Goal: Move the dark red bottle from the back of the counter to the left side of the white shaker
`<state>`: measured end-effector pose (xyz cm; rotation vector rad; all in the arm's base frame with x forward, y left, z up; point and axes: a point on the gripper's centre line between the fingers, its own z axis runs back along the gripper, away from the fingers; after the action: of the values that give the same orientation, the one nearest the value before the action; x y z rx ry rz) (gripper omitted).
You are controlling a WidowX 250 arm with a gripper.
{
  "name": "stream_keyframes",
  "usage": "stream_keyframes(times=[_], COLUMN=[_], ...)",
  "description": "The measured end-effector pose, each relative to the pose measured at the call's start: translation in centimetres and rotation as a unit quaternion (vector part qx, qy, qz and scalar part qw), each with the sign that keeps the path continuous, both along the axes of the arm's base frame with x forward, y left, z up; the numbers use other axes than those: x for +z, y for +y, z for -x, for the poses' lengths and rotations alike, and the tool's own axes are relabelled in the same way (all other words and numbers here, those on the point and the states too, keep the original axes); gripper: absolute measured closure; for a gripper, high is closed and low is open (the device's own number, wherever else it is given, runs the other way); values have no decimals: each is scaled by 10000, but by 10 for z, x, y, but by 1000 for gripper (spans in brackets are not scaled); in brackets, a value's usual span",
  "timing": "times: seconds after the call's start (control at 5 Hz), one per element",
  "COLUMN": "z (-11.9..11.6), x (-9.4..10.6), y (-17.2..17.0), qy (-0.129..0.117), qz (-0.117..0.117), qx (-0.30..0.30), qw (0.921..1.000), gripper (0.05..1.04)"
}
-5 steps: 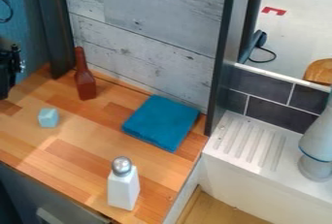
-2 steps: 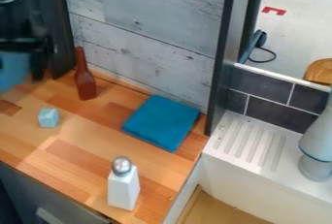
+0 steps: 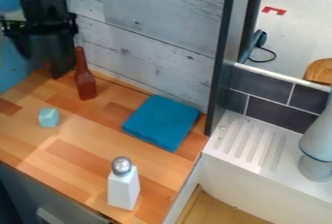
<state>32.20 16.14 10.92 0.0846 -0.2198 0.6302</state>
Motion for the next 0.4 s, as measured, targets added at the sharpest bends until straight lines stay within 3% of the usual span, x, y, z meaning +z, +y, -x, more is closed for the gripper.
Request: stream_keyframes(times=[0.4], z=[-47], x=[-17], y=[-5], qy=[-111], qz=[19], qx=[261], qw=[9996], gripper=[83])
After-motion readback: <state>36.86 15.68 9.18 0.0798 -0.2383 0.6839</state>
